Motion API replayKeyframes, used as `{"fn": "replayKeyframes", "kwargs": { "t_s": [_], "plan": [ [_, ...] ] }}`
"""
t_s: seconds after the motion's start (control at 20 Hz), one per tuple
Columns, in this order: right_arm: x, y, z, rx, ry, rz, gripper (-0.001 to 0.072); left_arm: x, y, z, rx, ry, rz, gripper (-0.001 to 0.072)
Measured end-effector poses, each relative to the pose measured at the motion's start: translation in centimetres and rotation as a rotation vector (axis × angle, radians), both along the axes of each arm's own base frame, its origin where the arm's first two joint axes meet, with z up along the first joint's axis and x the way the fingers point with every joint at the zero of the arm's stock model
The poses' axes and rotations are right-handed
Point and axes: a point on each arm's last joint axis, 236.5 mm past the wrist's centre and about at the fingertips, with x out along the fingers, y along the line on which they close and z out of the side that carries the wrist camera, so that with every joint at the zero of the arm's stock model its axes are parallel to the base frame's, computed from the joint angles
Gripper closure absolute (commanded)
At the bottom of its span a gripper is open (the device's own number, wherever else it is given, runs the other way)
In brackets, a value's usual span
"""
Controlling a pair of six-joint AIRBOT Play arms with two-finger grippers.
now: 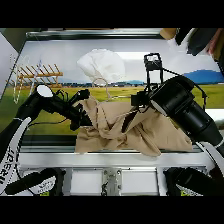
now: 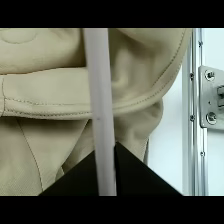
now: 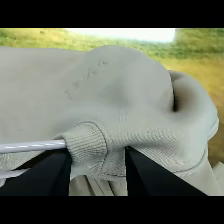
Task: Fold the clothes and pants, and hang the long-sleeved shirts on hangers.
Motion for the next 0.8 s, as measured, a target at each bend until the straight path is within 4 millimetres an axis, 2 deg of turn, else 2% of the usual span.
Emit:
{"fn": "replayKeyframes", "kwargs": {
  "t_s": [0.05, 0.1, 0.35, 0.6, 0.8],
  "plan": [
    [0.2, 0.1, -0.1, -0.002, -0.003, -0.001, 0.0603, 0.1, 0.0, 0.0, 0.0, -0.001, 0.002, 0.0687],
    [0.2, 0.1, -0.3, -0.006, -0.001, -0.001, 0.0684, 0.1, 0.0, 0.0, 0.001, -0.001, 0.003, 0.0687],
    [0.3, 0.4, 0.1, -0.008, -0.016, 0.025, 0.0685, 0.1, 0.0, -0.1, -0.005, -0.02, -0.012, 0.0688],
    [-1.1, 1.2, 2.9, 0.049, -0.062, 0.099, 0.0685, 0.1, -0.8, -0.1, -0.02, -0.068, -0.058, 0.0687],
    [-2.5, 2.6, 4.0, 0.1, -0.068, 0.156, 0.0685, 0.1, -2.1, -0.5, -0.015, -0.116, -0.093, 0.0687]
  ]
}}
